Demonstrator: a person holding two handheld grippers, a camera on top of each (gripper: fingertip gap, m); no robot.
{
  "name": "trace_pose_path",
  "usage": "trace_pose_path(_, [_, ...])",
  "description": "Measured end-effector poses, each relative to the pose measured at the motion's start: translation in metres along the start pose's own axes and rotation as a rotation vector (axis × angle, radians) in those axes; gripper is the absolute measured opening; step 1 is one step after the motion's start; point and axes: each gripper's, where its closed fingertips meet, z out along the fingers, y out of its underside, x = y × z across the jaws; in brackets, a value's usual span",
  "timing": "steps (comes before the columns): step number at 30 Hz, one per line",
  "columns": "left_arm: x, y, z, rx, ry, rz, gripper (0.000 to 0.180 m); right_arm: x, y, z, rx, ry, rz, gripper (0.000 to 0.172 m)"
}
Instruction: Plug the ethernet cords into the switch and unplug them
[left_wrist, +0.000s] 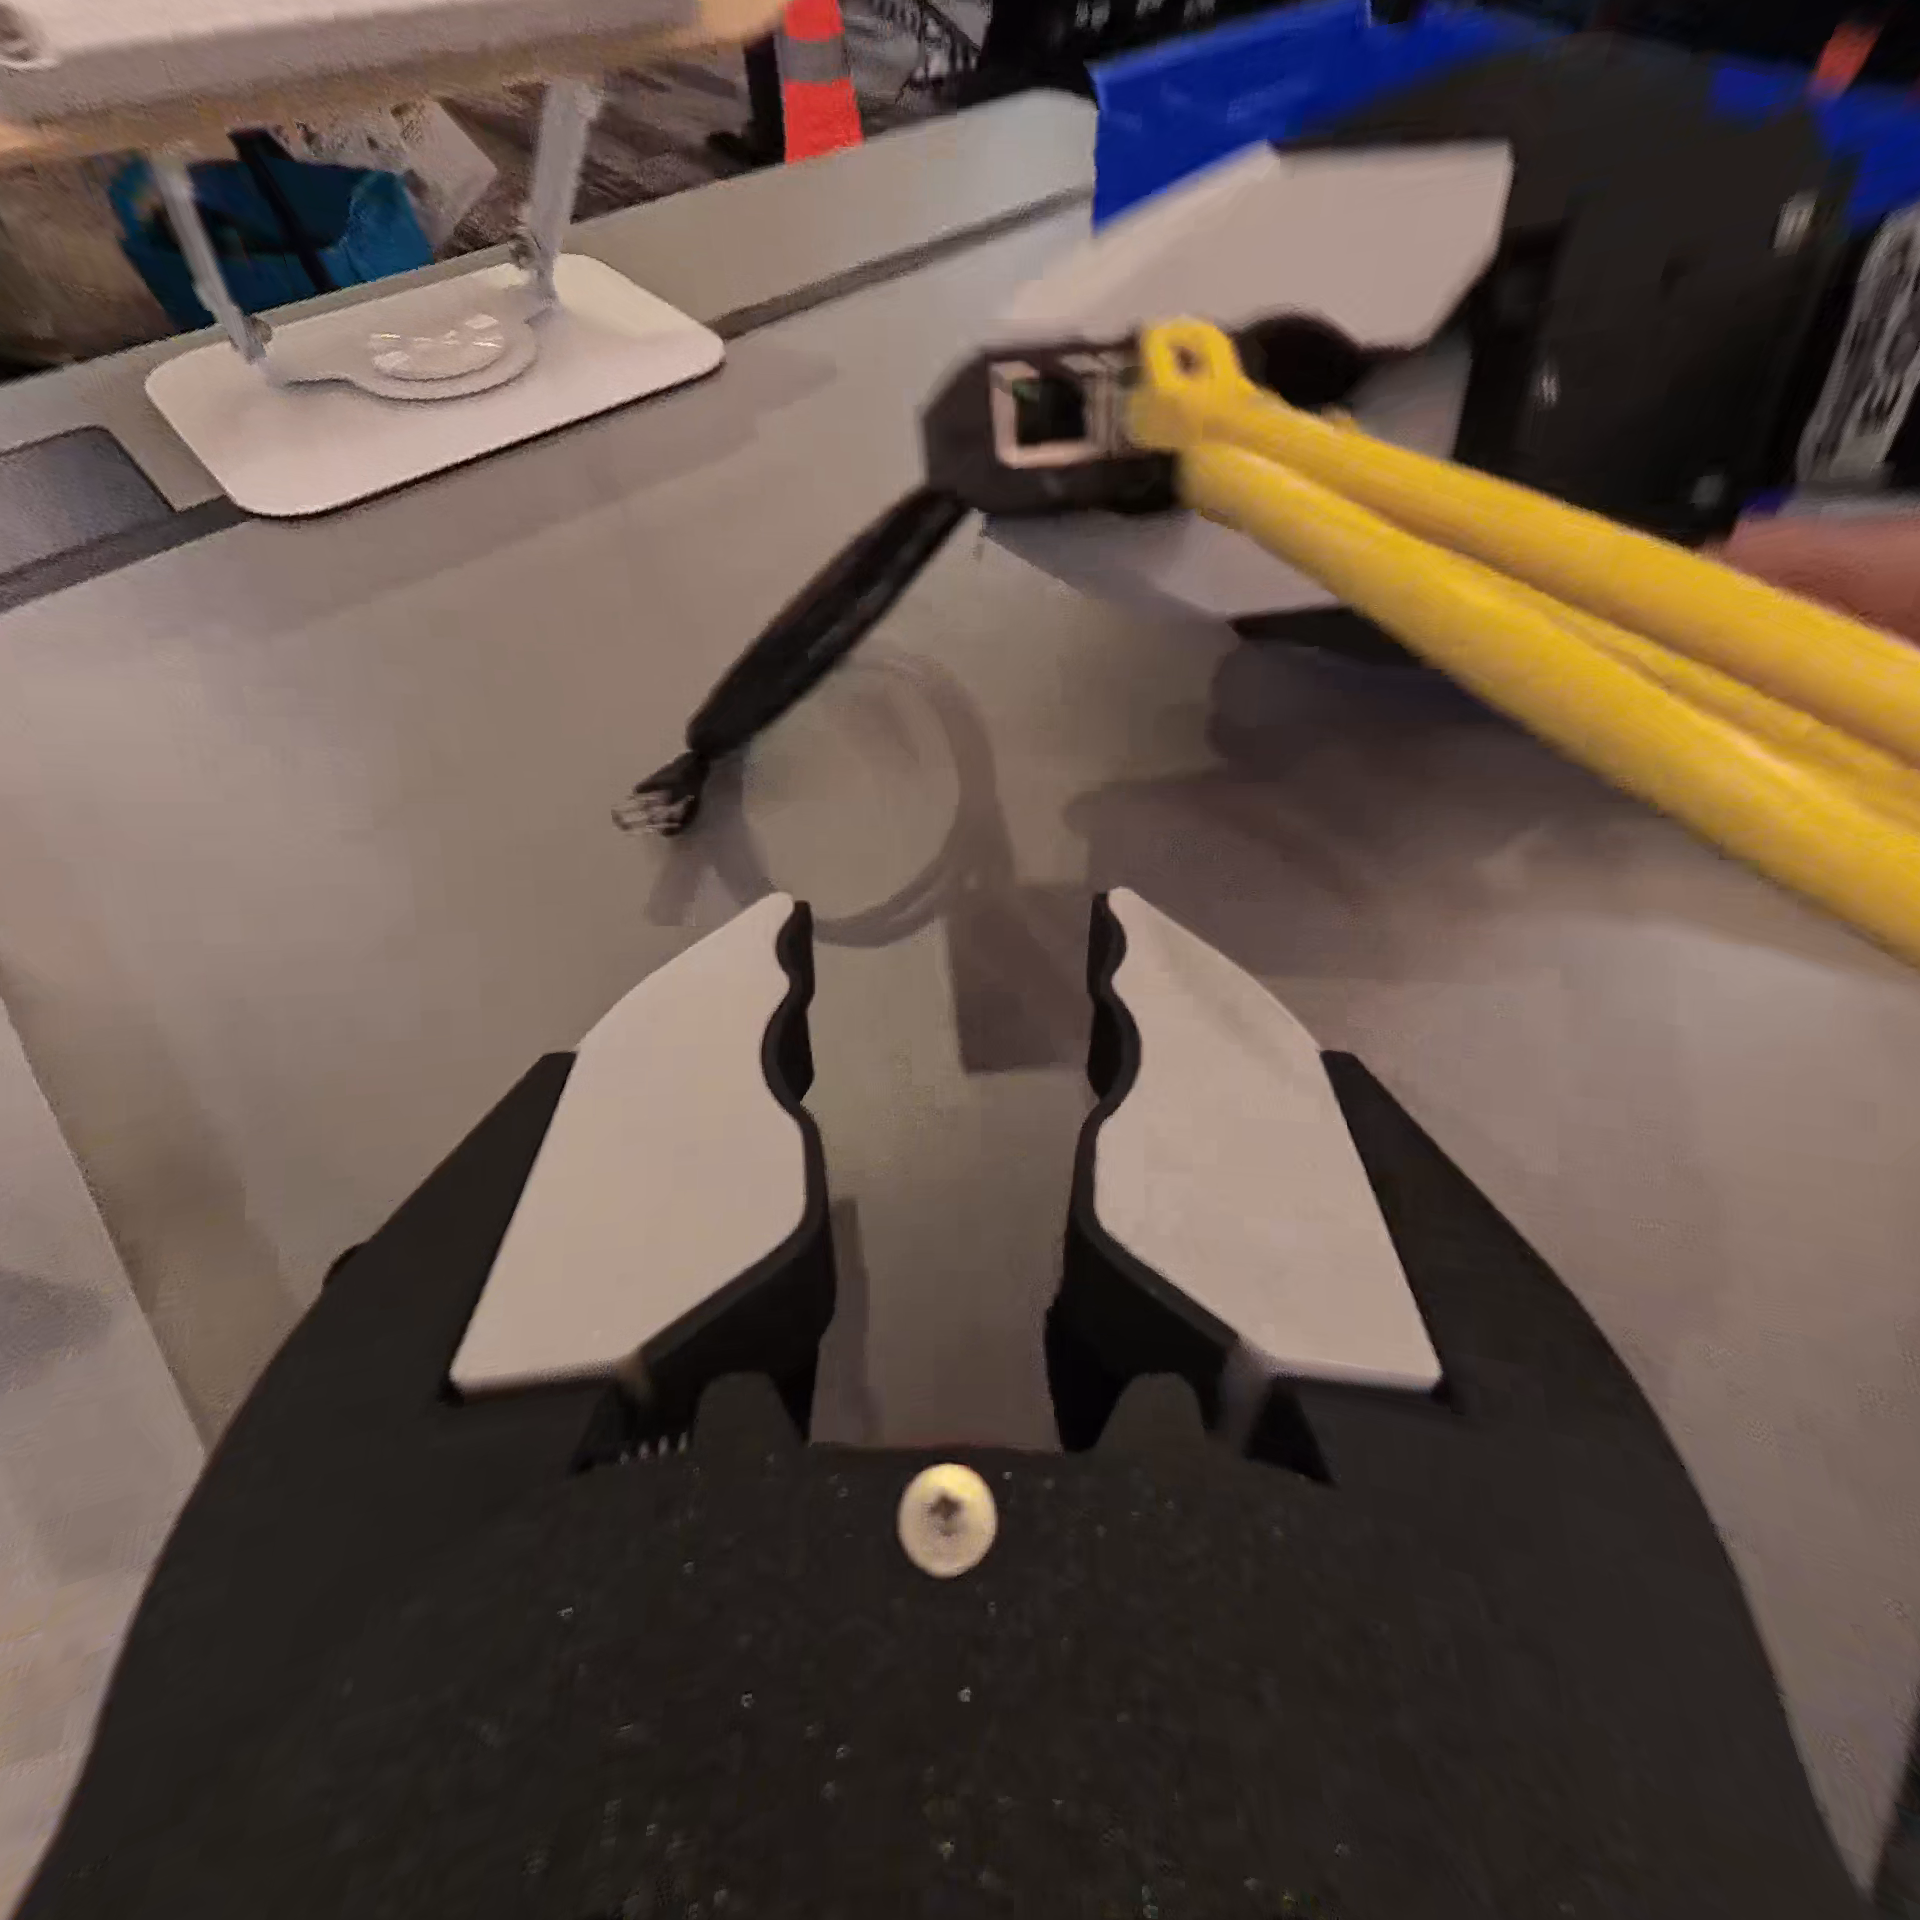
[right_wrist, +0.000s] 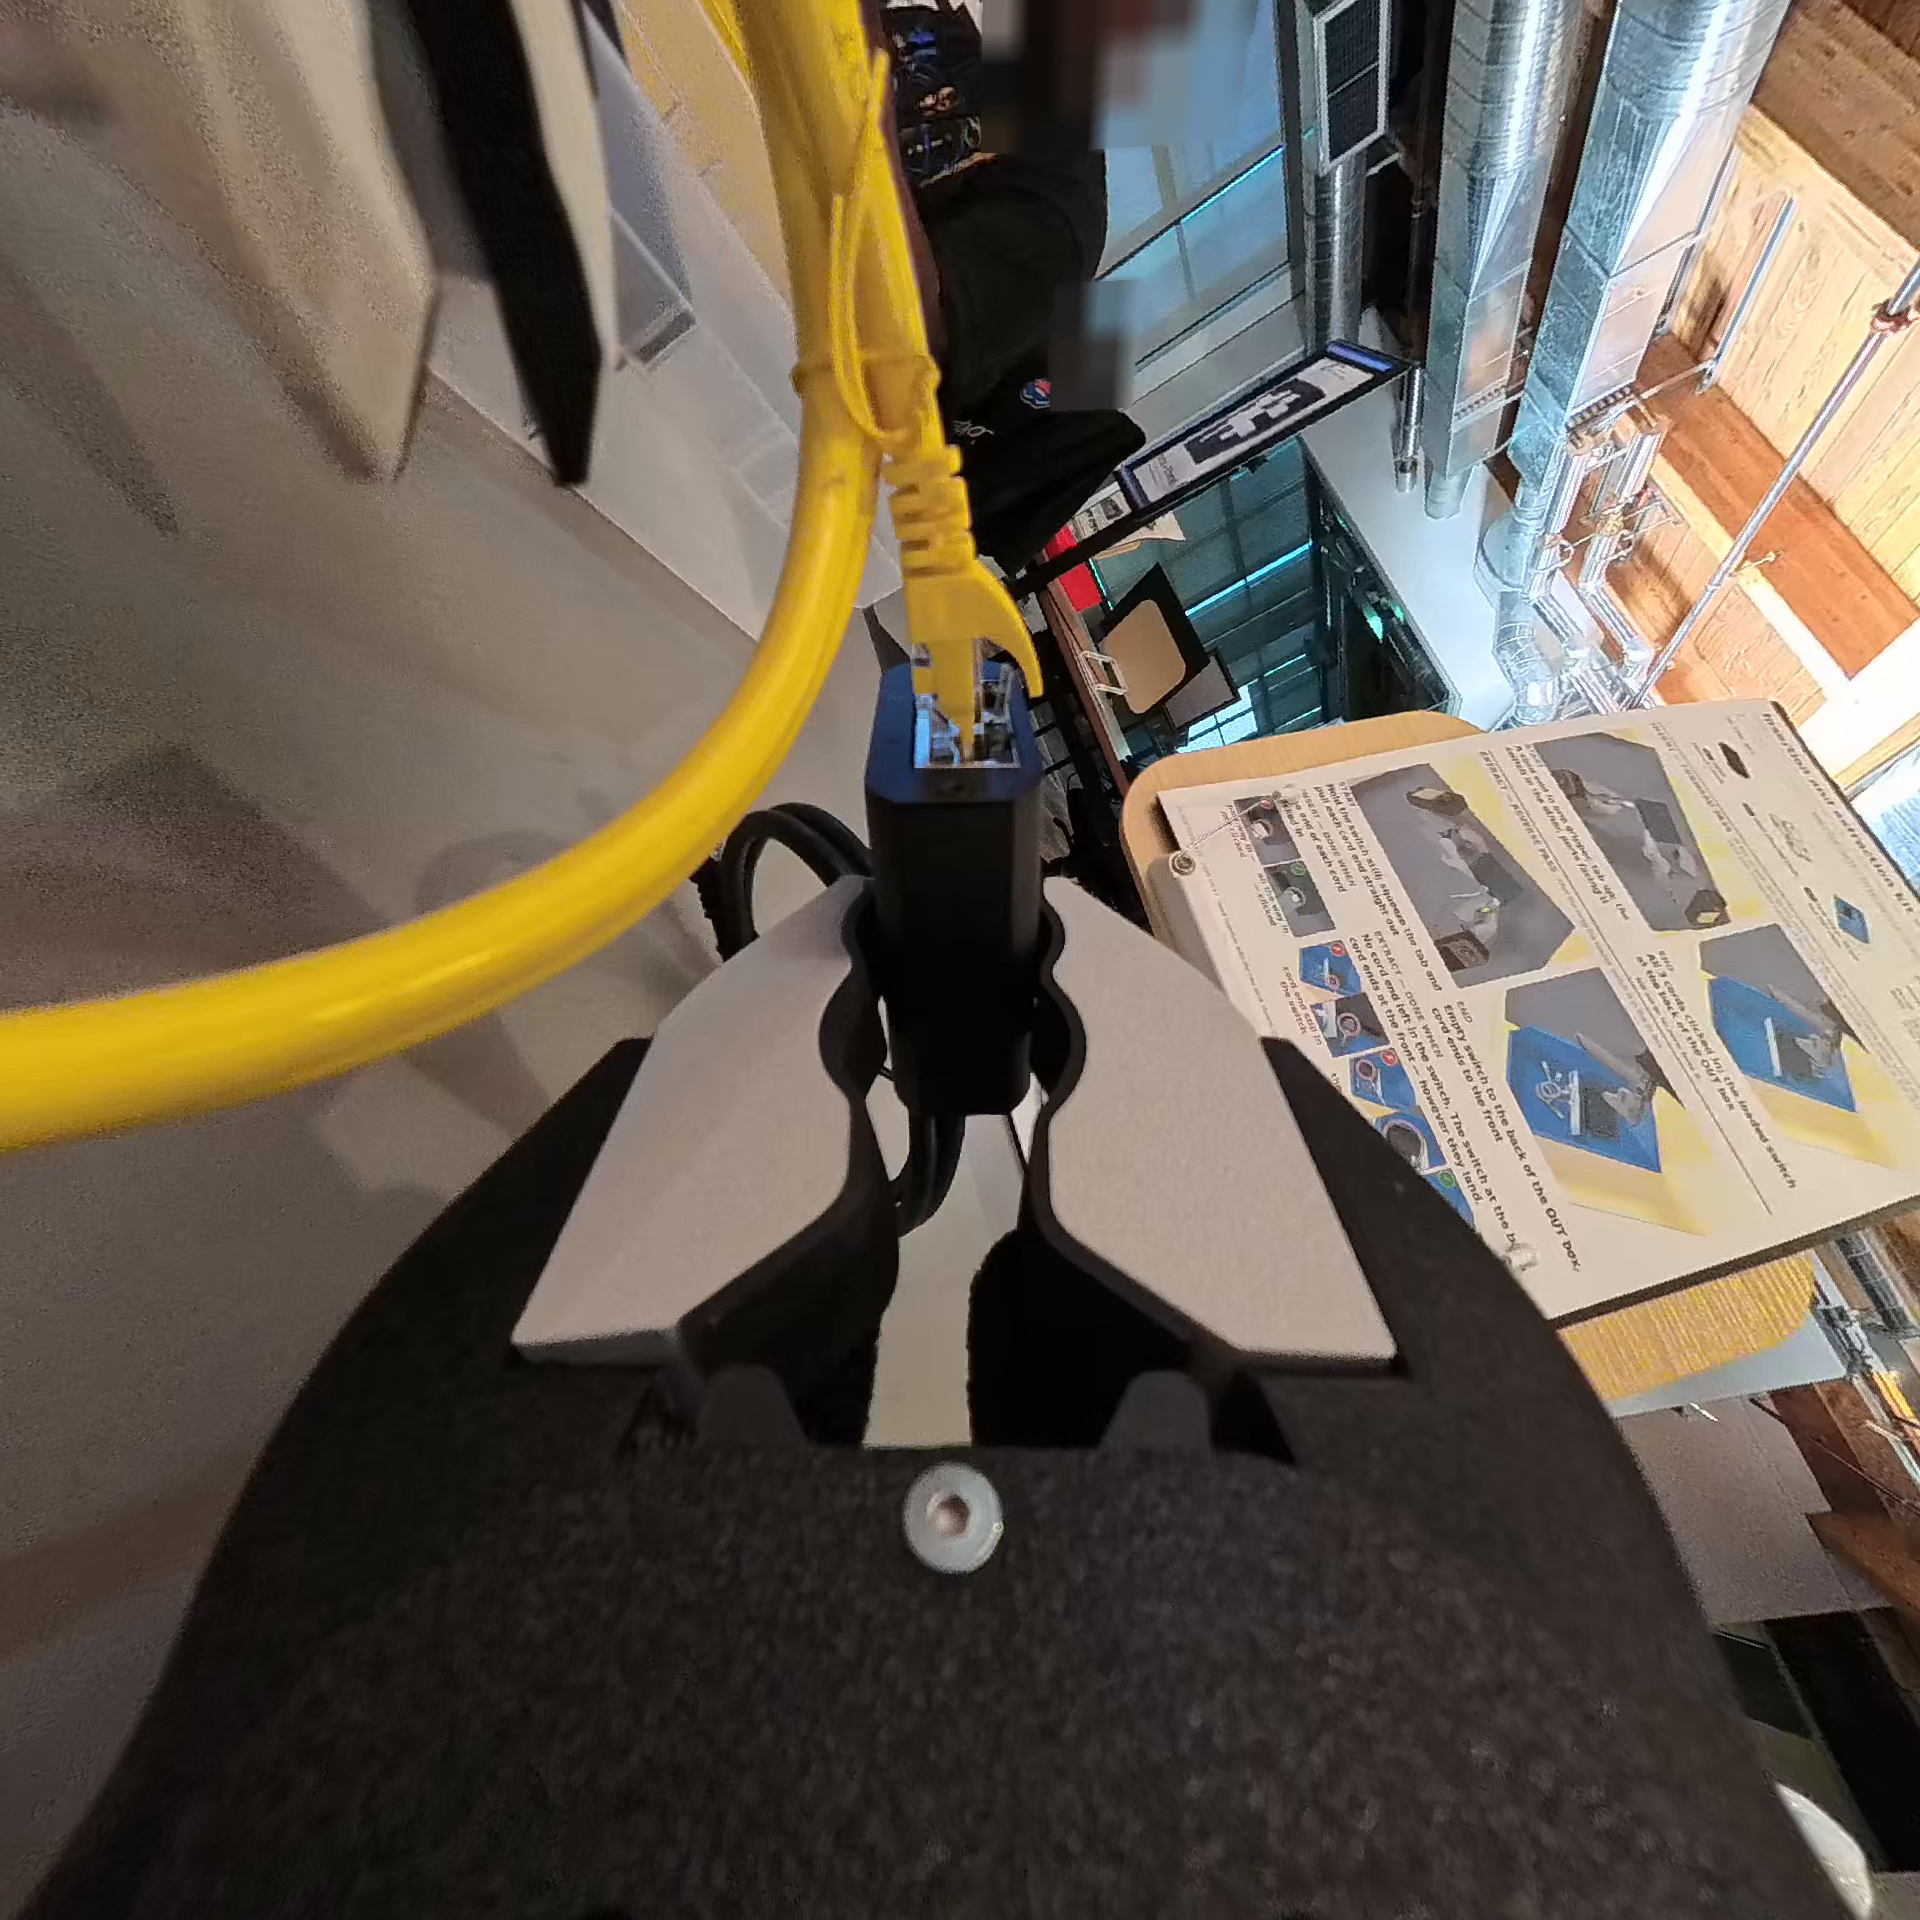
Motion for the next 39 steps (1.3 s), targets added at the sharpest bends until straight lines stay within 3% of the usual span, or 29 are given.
trace_pose_path(3, [0.001, 0.011, 0.004, -0.098, -0.082, 0.118, 0.049, -0.001, 0.0, 0.0, -0.004, -0.002, -0.018, 0.024])
trace_pose_path(6, [-0.034, 0.004, -0.017, -0.102, -0.178, 0.041, 0.049, 0.0, 0.001, 0.0, -0.006, 0.001, -0.02, 0.024])
trace_pose_path(9, [-0.052, -0.033, -0.045, 0.033, -0.191, -0.102, 0.051, 0.0, 0.002, 0.0, -0.006, 0.0, -0.016, 0.024])
trace_pose_path(11, [-0.039, -0.062, -0.055, 0.109, -0.156, -0.145, 0.055, -0.001, 0.002, 0.001, -0.007, -0.001, -0.016, 0.024])
trace_pose_path(14, [-0.002, -0.085, -0.055, 0.106, -0.117, -0.076, 0.052, -0.001, 0.002, 0.001, -0.006, -0.002, -0.02, 0.024])
trace_pose_path(19, [0.037, -0.082, -0.039, -0.05, -0.115, -0.008, 0.049, -0.002, 0.001, 0.001, -0.007, -0.006, -0.024, 0.024])
trace_pose_path(23, [0.039, -0.064, -0.029, -0.174, -0.149, 0.021, 0.048, -0.004, 0.0, 0.001, -0.005, -0.01, -0.031, 0.024])
trace_pose_path(27, [0.044, -0.059, -0.023, -0.199, -0.066, -0.04, 0.046, -0.007, -0.002, 0.002, -0.003, -0.015, -0.048, 0.024])
trace_pose_path(32, [0.044, -0.054, -0.014, -0.234, -0.007, -0.061, 0.056, -0.007, -0.003, 0.002, 0.001, -0.014, -0.046, 0.024])
trace_pose_path(34, [0.044, -0.053, -0.011, -0.246, -0.002, -0.056, 0.047, -0.007, -0.003, 0.002, 0.001, -0.017, -0.048, 0.024])
trace_pose_path(37, [0.041, -0.056, -0.011, -0.244, -0.015, -0.016, 0.01, -0.01, -0.006, 0.002, 0.003, -0.022, -0.066, 0.024])
trace_pose_path(39, [0.042, -0.056, -0.011, -0.26, -0.015, 0.005, 0.007, -0.01, -0.006, 0.002, 0.0, -0.025, -0.057, 0.024])
